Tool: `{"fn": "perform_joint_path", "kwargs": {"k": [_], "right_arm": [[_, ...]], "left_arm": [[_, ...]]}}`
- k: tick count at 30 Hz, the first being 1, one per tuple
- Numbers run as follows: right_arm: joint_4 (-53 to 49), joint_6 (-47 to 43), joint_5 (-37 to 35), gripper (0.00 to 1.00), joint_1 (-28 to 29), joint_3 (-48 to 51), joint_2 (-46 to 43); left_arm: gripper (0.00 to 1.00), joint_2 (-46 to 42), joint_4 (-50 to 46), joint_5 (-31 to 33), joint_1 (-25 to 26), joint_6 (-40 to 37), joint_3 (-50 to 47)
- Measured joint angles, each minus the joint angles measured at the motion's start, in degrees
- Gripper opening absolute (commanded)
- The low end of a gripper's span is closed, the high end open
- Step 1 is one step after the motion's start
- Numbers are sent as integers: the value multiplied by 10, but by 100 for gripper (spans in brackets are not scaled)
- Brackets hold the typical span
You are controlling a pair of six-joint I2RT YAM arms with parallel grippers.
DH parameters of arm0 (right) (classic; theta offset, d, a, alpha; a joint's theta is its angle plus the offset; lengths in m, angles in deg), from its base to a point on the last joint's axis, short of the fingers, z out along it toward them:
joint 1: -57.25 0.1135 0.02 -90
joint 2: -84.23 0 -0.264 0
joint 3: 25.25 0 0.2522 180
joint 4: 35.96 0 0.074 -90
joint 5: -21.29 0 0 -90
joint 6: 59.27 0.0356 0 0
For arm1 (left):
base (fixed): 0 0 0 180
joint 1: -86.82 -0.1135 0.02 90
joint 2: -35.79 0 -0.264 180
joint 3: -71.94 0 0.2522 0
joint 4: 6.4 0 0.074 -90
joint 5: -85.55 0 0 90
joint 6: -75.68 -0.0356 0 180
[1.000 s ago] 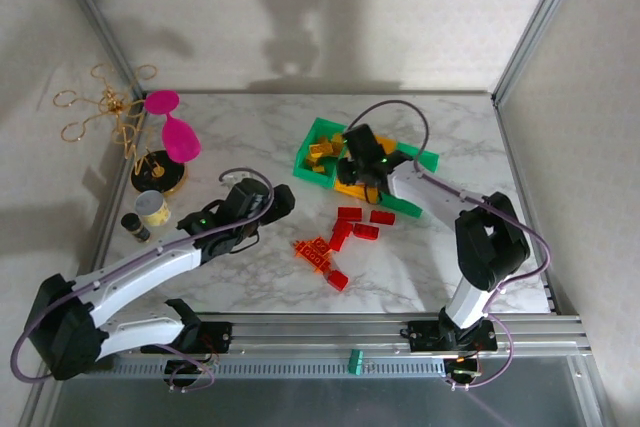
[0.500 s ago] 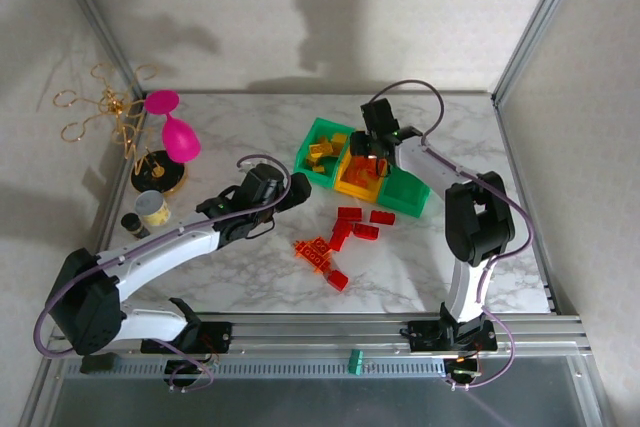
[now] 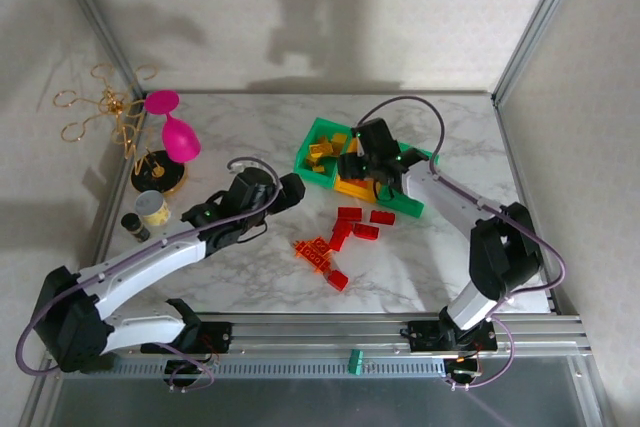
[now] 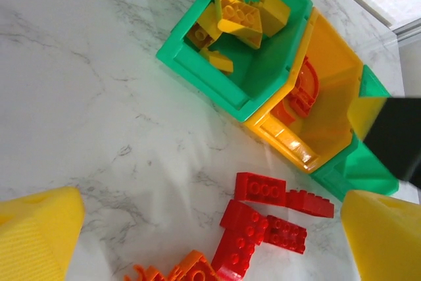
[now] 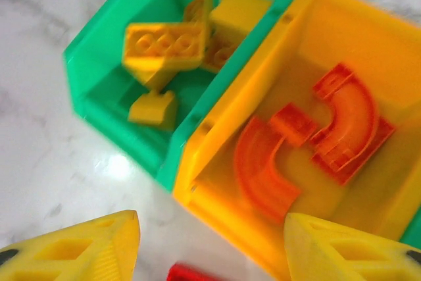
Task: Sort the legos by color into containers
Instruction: Place the lego in the container, then pick up the lego from the bottom-center of the table.
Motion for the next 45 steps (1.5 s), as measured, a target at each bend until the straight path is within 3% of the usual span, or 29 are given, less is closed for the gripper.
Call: {"fn": "perform_joint_path", "kwargs": {"k": [13, 26, 45], "right_arm": [[-22, 5, -19, 66, 160, 82, -12], [-1, 37, -14, 66, 214, 125, 14], [0, 62, -26, 45, 220, 98, 64]], "left_arm": [[100, -87, -62, 17, 0, 41, -82], [100, -129, -71, 33, 0, 92, -123], [100, -144, -72, 38, 0, 97, -123]]}}
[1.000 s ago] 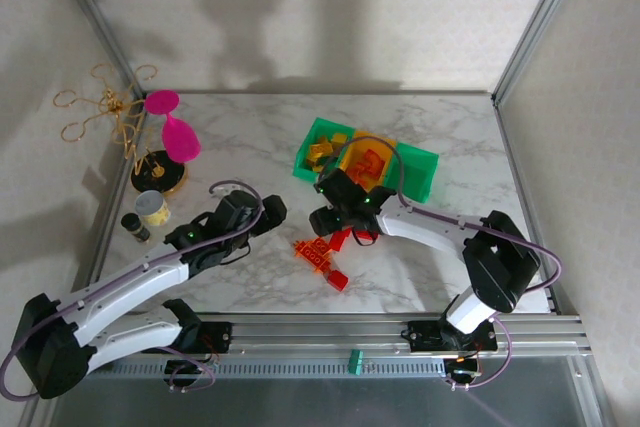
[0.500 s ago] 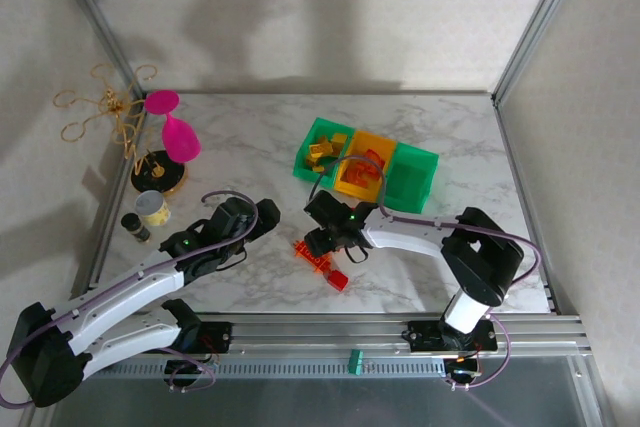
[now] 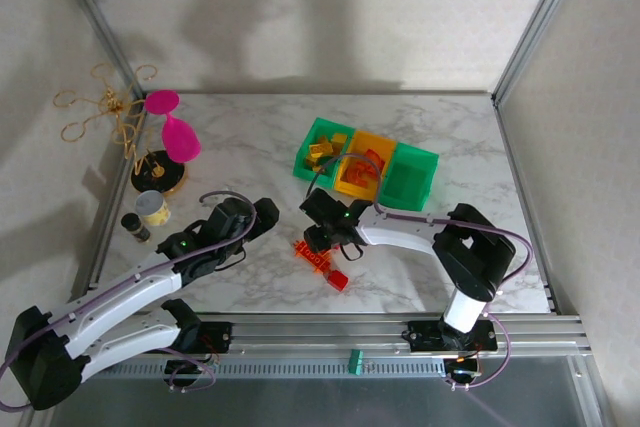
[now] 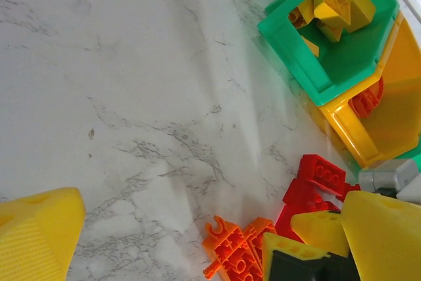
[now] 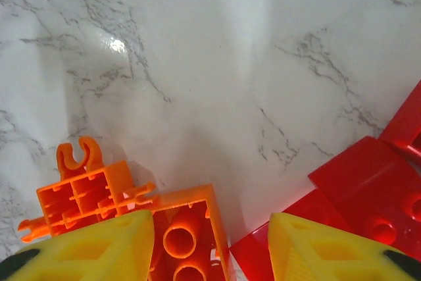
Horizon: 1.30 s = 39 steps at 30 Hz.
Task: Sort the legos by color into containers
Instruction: Pick up the lego from the bottom-center of the table.
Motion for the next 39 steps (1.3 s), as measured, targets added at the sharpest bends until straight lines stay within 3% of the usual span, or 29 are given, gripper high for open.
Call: {"fn": "perform_joint_path", "kwargs": {"k": [15, 39], "right_arm": [[-17, 1, -24, 25, 1, -16, 6], [-14, -7, -7, 14, 2, -21, 27]], "left_arm": [[100, -5, -5, 6, 0, 2, 0], [100, 1, -5, 5, 0, 4, 0]]}}
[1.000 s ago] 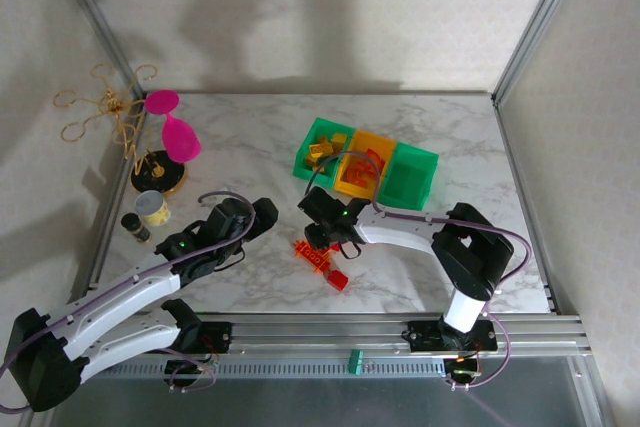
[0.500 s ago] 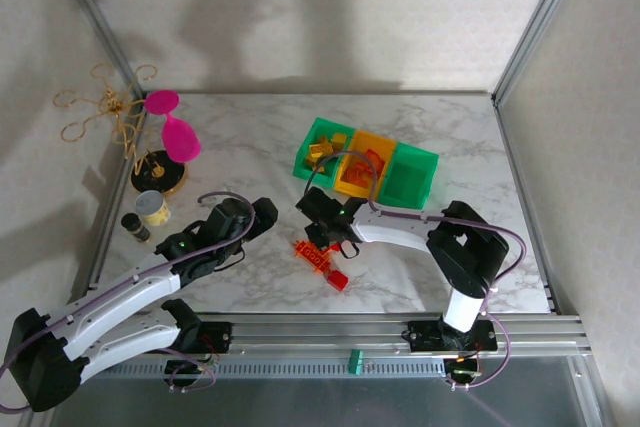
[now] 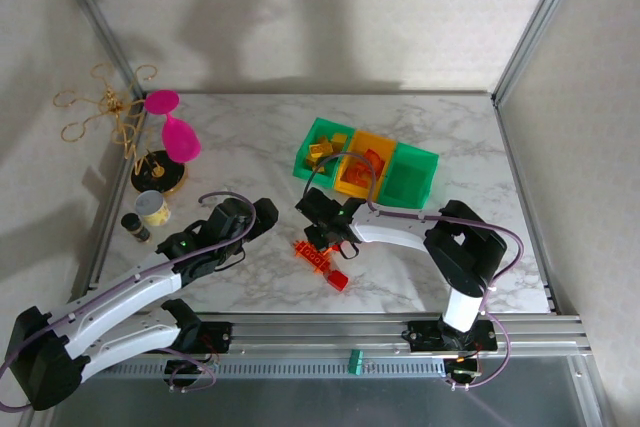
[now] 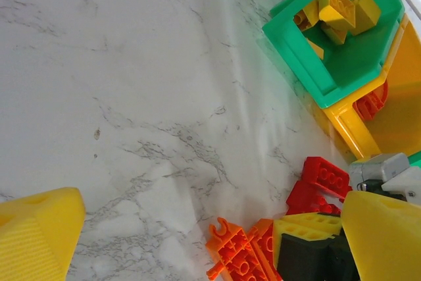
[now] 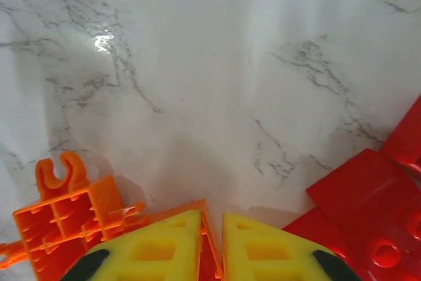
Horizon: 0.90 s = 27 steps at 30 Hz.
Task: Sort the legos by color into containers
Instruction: Pick up the lego from the bottom-center of the table.
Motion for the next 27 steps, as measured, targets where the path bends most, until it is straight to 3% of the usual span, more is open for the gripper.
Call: {"fn": "perform_joint_path", "kwargs": {"k": [12, 21, 27], "right_arm": [[8, -10, 12, 0, 0, 2, -1], [-5, -10, -1, 0, -7, 2, -32], [-7, -13, -2, 0, -63, -16, -70]], "left_arm": [[100, 0, 0, 0, 0, 0, 0], [100, 17, 0, -2, 0, 0, 5], [100, 54, 9, -5, 0, -12, 39]]}}
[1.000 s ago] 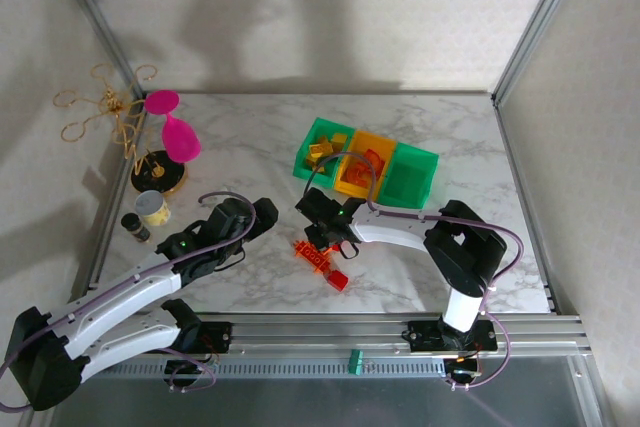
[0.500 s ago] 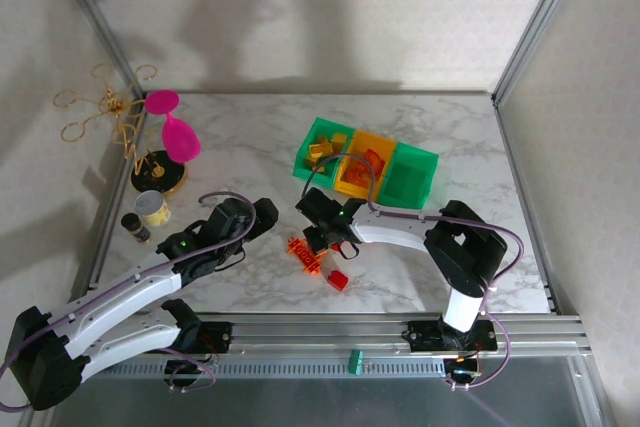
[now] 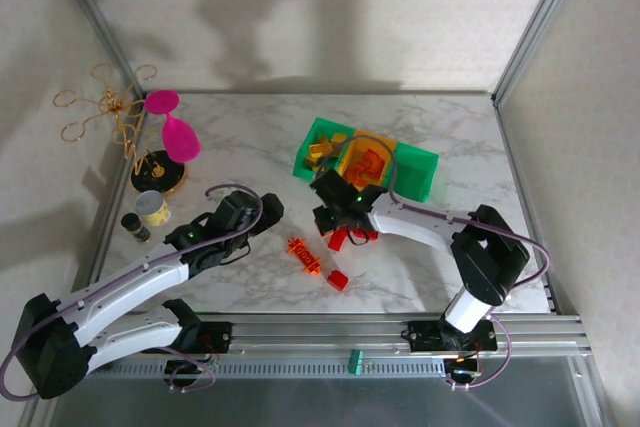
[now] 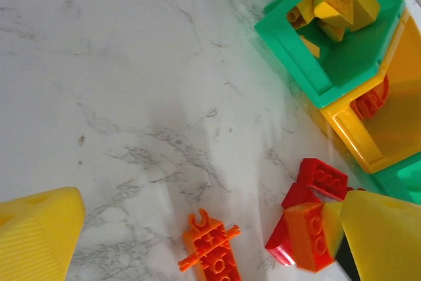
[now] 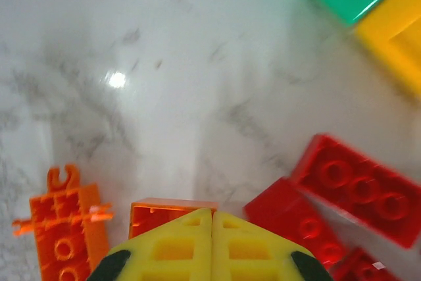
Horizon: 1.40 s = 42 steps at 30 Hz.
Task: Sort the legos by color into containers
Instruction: Place the lego in the container.
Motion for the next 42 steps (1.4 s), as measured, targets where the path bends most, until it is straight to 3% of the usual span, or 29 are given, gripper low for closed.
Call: {"fn": "perform_joint_path", "kwargs": {"k": [13, 16, 19, 25, 31, 42], "right_arm": [[28, -28, -11, 0, -232, -142, 42], [38, -28, -6, 5, -257, -165, 88], [48, -32, 1, 17, -272, -185, 136], [48, -43, 26, 27, -275, -205, 164], [49, -43, 47, 34, -258, -190, 115], [42, -54, 52, 51, -109, -30, -52]], "left_arm": [[100, 80, 43, -23, 0, -30, 53], [100, 89, 47, -22, 0, -36, 65], [100, 98, 49, -23, 0, -43, 81], [100, 105, 52, -23, 0, -53, 97], [100, 98, 49, -23, 0, -54, 97], [100, 23, 18, -21, 0, -46, 35]]}}
